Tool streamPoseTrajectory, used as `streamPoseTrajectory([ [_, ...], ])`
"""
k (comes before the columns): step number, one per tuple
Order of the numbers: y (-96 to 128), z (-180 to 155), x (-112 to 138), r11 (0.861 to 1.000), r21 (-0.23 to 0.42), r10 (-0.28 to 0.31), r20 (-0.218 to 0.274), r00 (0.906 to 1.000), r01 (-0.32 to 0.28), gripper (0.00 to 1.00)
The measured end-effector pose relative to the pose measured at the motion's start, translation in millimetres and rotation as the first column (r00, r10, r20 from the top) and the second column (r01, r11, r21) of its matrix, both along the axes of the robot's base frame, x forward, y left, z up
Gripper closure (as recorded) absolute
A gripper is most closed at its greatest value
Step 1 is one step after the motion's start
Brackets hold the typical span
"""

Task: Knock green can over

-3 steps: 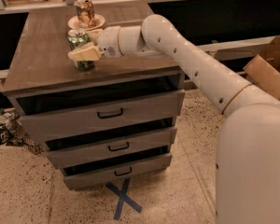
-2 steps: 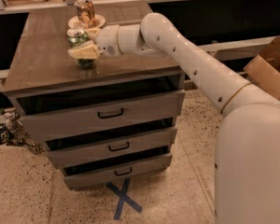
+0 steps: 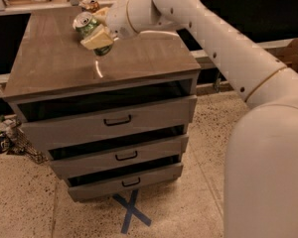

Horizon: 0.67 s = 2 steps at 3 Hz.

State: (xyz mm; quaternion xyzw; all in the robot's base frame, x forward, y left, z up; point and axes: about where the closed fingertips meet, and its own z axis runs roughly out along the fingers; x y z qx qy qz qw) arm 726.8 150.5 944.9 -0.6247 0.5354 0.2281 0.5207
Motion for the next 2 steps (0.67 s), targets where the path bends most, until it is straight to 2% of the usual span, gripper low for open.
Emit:
streamPoseTrajectory([
  [1, -20, 9, 26, 0.971, -0.239, 0.02, 0.055, 0.9983, -0.006, 1.0],
  [2, -29, -9, 30, 0.917, -0.396, 0.066, 0.028, 0.9974, -0.05, 1.0],
])
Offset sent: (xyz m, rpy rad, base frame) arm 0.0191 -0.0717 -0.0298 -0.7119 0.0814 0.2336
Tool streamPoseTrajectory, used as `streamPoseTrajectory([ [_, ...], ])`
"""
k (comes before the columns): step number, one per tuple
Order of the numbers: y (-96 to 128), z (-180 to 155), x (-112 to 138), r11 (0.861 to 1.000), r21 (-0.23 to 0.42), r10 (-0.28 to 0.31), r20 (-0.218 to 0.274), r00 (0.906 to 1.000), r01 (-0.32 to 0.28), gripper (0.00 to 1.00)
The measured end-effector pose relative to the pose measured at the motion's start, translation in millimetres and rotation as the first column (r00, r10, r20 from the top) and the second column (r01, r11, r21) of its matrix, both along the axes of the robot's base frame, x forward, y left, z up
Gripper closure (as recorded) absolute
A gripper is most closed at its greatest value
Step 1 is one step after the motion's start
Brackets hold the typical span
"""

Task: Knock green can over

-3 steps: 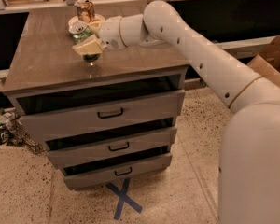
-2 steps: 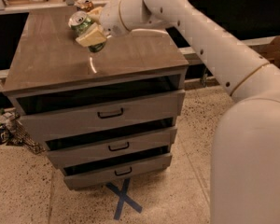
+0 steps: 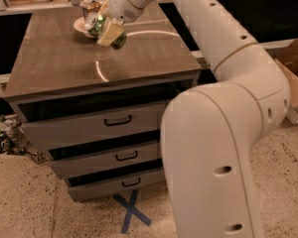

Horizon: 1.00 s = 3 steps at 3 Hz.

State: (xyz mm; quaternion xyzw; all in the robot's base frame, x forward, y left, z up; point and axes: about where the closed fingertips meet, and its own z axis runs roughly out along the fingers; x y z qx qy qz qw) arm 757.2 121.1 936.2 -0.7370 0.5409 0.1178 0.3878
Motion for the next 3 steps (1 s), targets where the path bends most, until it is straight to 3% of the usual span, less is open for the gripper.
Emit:
streamPoseTrajectory([
  [1, -3, -37, -27, 0.97, -0.217, 0.098, -0.084, 0.9917, -0.114, 1.0],
  [2, -1, -56, -39, 0.926, -0.339, 0.137, -0.113, 0.9841, -0.168, 1.0],
  [3, 0, -67, -45, 0.889, -0.421, 0.138, -0.135, 0.9812, -0.183, 0.85],
])
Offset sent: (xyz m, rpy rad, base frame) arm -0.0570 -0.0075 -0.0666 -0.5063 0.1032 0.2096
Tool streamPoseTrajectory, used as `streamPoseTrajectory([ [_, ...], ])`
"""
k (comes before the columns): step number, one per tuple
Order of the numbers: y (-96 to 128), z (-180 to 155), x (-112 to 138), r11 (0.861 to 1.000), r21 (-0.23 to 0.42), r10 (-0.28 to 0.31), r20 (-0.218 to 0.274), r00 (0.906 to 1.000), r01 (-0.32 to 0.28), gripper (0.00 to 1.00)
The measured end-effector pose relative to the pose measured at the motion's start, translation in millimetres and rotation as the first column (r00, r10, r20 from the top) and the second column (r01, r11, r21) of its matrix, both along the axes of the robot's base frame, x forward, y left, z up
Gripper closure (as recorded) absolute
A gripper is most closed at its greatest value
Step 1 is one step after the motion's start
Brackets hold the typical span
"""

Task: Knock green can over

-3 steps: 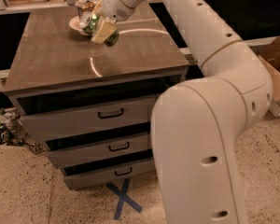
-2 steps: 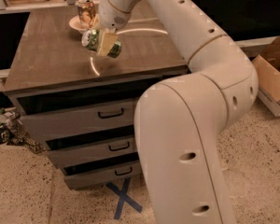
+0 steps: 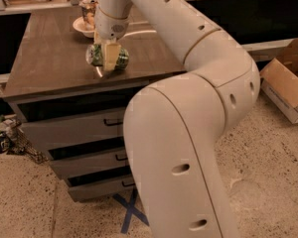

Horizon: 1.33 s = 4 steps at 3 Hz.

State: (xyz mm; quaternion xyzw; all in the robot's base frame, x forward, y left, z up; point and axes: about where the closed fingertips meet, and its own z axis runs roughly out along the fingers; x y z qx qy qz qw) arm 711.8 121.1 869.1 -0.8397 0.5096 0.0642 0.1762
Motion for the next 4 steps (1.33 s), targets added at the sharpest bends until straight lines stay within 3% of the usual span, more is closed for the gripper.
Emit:
streamPoseTrajectory([
  [2, 2.4, -11.8, -5.4, 0.999, -0.042, -0.017, -0.031, 0.9994, 0.015, 0.39],
  [3, 4.3, -12.8, -6.8, 0.999, -0.024, -0.034, -0.045, 0.9984, 0.033, 0.16],
  [4, 3.5, -10.7, -7.2, 0.998, -0.003, -0.069, -0.041, 0.9967, 0.069, 0.0],
])
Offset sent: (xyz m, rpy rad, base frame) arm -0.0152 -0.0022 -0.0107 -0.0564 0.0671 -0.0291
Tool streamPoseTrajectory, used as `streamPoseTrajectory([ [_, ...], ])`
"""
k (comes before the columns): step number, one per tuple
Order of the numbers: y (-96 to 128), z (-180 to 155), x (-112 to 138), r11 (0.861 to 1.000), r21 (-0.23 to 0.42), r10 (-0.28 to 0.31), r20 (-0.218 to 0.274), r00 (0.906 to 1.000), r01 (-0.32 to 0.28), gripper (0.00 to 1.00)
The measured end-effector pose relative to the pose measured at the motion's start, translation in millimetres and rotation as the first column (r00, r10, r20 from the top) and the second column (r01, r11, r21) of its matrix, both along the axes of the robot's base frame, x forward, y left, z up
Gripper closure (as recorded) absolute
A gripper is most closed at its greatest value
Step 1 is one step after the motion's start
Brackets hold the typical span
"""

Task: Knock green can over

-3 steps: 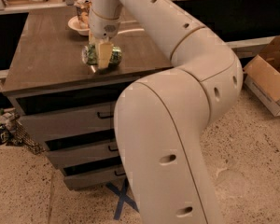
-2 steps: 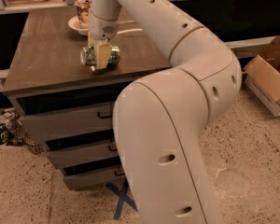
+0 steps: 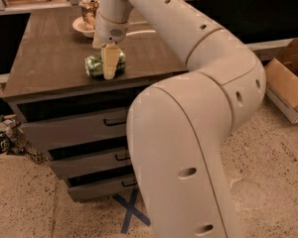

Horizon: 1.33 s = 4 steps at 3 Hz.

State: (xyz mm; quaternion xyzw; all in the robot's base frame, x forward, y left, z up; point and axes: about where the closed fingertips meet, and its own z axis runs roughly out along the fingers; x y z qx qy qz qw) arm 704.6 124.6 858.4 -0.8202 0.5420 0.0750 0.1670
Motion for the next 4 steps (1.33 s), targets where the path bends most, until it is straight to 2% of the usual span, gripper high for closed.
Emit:
streamPoseTrajectory([
  [3, -1.6, 5.5, 0.2, 0.997, 0.037, -0.063, 0.031, 0.9976, 0.061, 0.0],
  [4, -8.0, 9.9, 1.5, 0.992, 0.083, -0.097, 0.03, 0.9948, 0.094, 0.0],
])
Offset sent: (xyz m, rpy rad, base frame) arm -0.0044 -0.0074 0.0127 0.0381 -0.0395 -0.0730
